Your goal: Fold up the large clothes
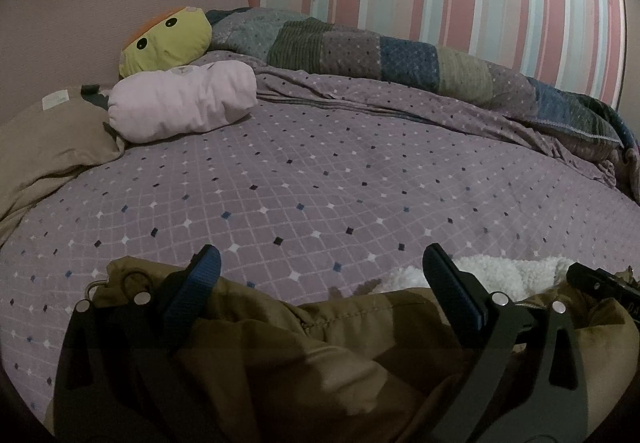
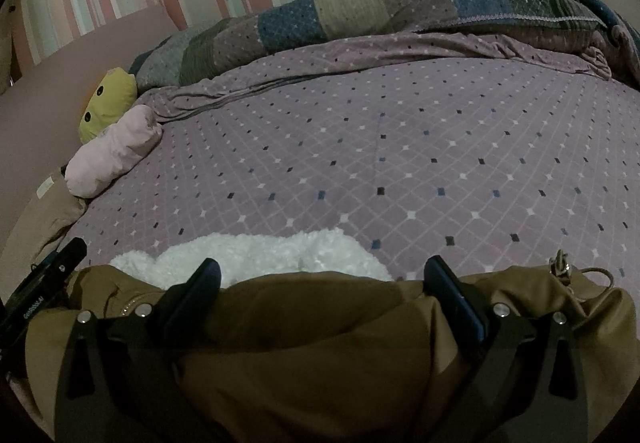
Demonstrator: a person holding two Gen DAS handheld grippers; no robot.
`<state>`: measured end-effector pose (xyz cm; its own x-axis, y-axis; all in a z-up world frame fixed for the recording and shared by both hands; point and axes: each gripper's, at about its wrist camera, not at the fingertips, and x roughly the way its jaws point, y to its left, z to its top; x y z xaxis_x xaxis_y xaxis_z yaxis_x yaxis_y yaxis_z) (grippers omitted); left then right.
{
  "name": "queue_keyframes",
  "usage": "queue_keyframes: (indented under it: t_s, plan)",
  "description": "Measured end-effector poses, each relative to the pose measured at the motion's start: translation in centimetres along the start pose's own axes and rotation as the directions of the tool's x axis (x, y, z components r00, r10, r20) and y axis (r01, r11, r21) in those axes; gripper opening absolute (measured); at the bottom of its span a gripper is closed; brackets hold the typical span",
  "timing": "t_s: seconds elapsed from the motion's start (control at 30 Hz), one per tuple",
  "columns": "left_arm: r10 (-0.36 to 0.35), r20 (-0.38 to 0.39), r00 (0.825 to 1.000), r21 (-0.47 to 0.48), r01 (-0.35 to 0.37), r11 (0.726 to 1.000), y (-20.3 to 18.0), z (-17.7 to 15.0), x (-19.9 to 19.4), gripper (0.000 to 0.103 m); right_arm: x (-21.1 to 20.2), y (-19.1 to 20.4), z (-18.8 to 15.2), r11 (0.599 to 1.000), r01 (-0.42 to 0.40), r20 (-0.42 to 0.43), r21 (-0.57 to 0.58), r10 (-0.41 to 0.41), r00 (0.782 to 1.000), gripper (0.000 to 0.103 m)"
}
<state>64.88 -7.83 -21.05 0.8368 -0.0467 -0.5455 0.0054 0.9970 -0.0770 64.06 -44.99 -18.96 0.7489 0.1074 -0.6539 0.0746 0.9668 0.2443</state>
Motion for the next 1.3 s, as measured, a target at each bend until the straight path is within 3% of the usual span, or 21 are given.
queue_keyframes:
  t_s: [0.8, 1.0, 1.07, 1.1, 1.2, 1.3]
  plan:
    - [0.005, 0.0, 1.0, 0.006, -0.005, 1.0, -0.1, 0.1, -0.2, 0.1, -0.3, -0.1, -0.1, 1.0, -0.004, 0.0, 0.001, 0.004, 1.0, 0.102]
    - [-0.015, 0.025, 1.0, -0.018, 0.015, 1.0, 0.7, 0.4, -1.8, 0.1, -1.0, 0.1, 0.1, 1.0, 0.009, -0.009, -0.003, -0.009, 1.0, 0.101]
    - [-0.007, 0.058, 0.998, -0.032, 0.009, 0.999, 1.5, 0.6, -3.5, 0.1, -2.4, 0.2, 0.0, 1.0, 0.005, 0.039, 0.004, -0.005, 0.999, 0.101]
    - [-0.001, 0.079, 0.997, -0.038, 0.004, 0.999, 1.9, 0.5, -4.4, 0.1, -4.5, -0.1, -0.2, 1.0, -0.015, 0.105, 0.023, 0.012, 0.994, 0.101]
    - [0.037, 0.143, 0.989, -0.013, -0.036, 0.999, 2.9, 0.6, -7.4, 0.1, -9.6, -0.7, -0.6, 0.994, -0.101, 0.244, 0.031, 0.091, 0.966, 0.101]
    - [0.129, 0.168, 0.977, 0.049, -0.139, 0.989, 3.1, 0.2, -9.3, 0.1, -13.5, -1.3, -1.2, 0.999, -0.035, 0.263, -0.024, 0.04, 0.964, 0.101]
